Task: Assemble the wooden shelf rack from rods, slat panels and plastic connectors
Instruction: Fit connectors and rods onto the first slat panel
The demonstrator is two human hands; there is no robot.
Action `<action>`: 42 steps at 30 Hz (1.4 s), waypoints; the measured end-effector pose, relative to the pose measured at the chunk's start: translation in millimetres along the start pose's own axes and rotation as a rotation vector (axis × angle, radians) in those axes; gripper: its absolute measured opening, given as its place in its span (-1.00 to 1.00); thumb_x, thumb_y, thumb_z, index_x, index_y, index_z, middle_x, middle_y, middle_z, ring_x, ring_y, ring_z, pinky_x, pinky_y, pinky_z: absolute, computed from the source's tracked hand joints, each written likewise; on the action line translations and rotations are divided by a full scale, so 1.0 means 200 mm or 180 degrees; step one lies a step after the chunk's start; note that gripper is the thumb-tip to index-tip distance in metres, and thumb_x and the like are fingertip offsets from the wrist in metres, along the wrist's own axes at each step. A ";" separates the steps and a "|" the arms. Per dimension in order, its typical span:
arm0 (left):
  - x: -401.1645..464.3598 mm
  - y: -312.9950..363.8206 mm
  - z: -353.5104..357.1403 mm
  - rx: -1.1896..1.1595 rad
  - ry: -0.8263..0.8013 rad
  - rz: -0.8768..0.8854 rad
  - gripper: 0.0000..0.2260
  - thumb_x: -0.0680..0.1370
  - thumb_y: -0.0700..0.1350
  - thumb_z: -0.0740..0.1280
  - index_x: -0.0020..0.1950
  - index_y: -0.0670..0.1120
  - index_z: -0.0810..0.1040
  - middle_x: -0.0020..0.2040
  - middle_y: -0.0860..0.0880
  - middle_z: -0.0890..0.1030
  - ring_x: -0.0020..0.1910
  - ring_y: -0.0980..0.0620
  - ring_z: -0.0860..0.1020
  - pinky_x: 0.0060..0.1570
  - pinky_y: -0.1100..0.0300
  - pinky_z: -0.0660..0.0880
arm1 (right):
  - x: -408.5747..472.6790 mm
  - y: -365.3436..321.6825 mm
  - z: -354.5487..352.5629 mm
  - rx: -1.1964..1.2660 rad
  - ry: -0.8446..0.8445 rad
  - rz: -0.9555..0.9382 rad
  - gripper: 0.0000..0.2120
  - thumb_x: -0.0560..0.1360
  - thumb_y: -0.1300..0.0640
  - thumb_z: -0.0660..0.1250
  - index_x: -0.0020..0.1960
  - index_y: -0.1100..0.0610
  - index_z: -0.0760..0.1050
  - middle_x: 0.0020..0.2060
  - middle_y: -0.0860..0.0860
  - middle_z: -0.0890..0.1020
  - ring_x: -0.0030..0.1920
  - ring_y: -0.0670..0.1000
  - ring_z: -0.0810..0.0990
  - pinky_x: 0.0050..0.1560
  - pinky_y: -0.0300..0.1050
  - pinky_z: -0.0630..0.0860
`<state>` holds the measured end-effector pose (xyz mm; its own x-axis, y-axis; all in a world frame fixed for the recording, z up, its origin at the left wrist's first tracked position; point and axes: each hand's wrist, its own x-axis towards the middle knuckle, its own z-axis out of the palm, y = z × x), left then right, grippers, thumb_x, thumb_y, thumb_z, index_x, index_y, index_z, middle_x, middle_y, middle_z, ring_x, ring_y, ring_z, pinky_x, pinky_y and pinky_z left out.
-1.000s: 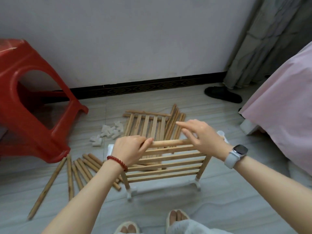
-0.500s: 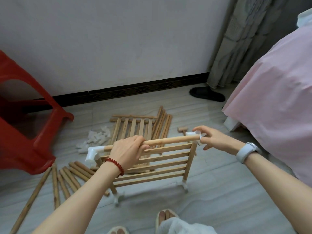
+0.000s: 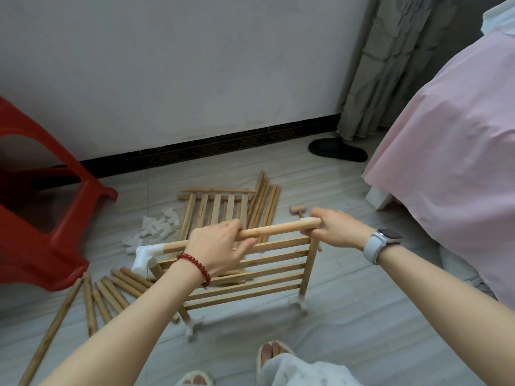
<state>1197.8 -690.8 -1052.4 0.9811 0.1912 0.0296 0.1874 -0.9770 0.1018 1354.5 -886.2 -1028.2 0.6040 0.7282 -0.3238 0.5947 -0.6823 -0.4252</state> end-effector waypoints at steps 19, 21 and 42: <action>-0.06 -0.04 0.10 -0.0150 0.0981 0.0788 -0.50 0.63 0.17 -0.15 -0.16 0.02 0.51 -0.43 0.14 0.47 -0.57 0.24 0.28 -0.54 0.53 0.00 | -0.06 0.06 -0.10 0.2036 -0.1407 0.0522 -0.61 0.51 0.34 0.27 0.29 0.08 0.34 -0.07 0.12 0.56 -0.16 -0.01 0.59 -0.23 -0.23 0.49; -0.07 -0.05 0.10 -0.0169 0.0928 0.0831 -0.49 0.63 0.18 -0.15 -0.16 0.02 0.51 -0.42 0.13 0.48 -0.58 0.21 0.34 -0.54 0.52 0.00 | -0.06 0.07 -0.14 0.2501 -0.1503 0.0721 -0.70 0.56 0.32 0.18 0.25 0.10 0.40 -0.05 0.16 0.59 -0.12 0.04 0.61 -0.24 -0.22 0.50; -0.14 -0.05 0.14 0.0067 0.0721 0.0834 -0.70 0.54 0.12 0.05 -0.20 0.06 0.50 -0.47 0.14 0.43 -0.58 0.23 0.22 -0.55 0.50 -0.07 | -0.11 -0.10 0.04 -0.1132 -0.0054 -0.0382 -0.83 0.60 0.18 0.06 0.17 0.07 0.32 -0.19 0.10 0.54 -0.22 0.13 0.49 -0.29 -0.01 0.35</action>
<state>1170.5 -689.0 -1083.0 0.9608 -0.0525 0.2722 -0.0661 -0.9970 0.0411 1325.4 -888.0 -1019.6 0.5118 0.8033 -0.3046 0.8096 -0.5696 -0.1420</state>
